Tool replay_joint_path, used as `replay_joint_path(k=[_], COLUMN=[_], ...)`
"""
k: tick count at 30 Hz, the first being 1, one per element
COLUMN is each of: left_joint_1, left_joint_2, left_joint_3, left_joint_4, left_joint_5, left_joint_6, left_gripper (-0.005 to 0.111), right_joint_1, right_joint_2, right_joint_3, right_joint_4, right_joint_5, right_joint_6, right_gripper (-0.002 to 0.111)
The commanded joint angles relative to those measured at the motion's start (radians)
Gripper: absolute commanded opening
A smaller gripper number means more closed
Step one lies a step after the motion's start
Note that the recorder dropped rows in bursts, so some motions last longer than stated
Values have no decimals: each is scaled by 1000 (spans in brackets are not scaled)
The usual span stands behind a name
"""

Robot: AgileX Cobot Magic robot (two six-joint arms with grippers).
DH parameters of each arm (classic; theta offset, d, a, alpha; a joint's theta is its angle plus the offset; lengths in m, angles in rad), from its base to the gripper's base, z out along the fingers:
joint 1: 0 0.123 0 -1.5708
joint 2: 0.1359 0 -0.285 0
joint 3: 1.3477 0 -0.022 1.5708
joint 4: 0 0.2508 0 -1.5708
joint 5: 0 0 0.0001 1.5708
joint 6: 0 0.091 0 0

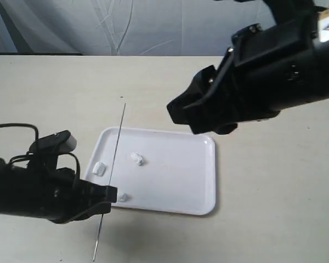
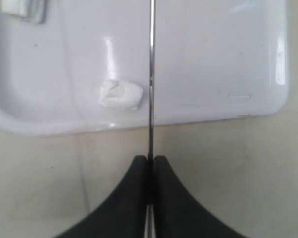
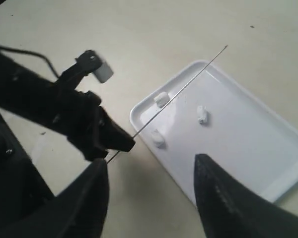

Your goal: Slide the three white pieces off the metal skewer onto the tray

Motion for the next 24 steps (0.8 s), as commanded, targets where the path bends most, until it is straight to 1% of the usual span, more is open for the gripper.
replay_joint_path(k=[1,3,5,7,8,9,10,11,13,18,20,23,24], left_joint_1=[31,43,69,91,104,109,113,113,113,113,113,113,113], left_joint_2=[115,175,217,241,245,245,245,245,245,191,153,69,30], left_joint_3=[-80,-106,-126,-137,-146,-150,-154,-160,-169,-171,-171,-171,-171], left_joint_4=[39,53,82,101,129,136,133,131,137,184,224,245,245], left_joint_5=[85,96,104,146,180,189,190,190,192,209,212,158,136], left_joint_6=[10,10,3,3,5,5,5,5,5,7,5,5,3], left_gripper=[0,0,1,8,15,19,26,30,32,31,27,9,0], right_joint_1=[1,1,1,1,1,1,1,1,1,1,1,1,1], right_joint_2=[-101,-169,-235,-295,-336,-352,-388,-410,-449,-514,-527,-542,-547], right_joint_3=[0,0,0,0,0,0,0,0,0,0,0,0,0], right_joint_4=[-13,-13,-16,-16,-16,-16,-16,-16,-16,-16,-16,-16,-16], right_joint_5=[123,192,259,317,341,348,350,350,358,363,363,371,376], right_joint_6=[9,11,11,14,31,33,51,65,67,91,108,119,131], right_gripper=[50,50,50,50,50,50,50,50,50,50,50,50,50])
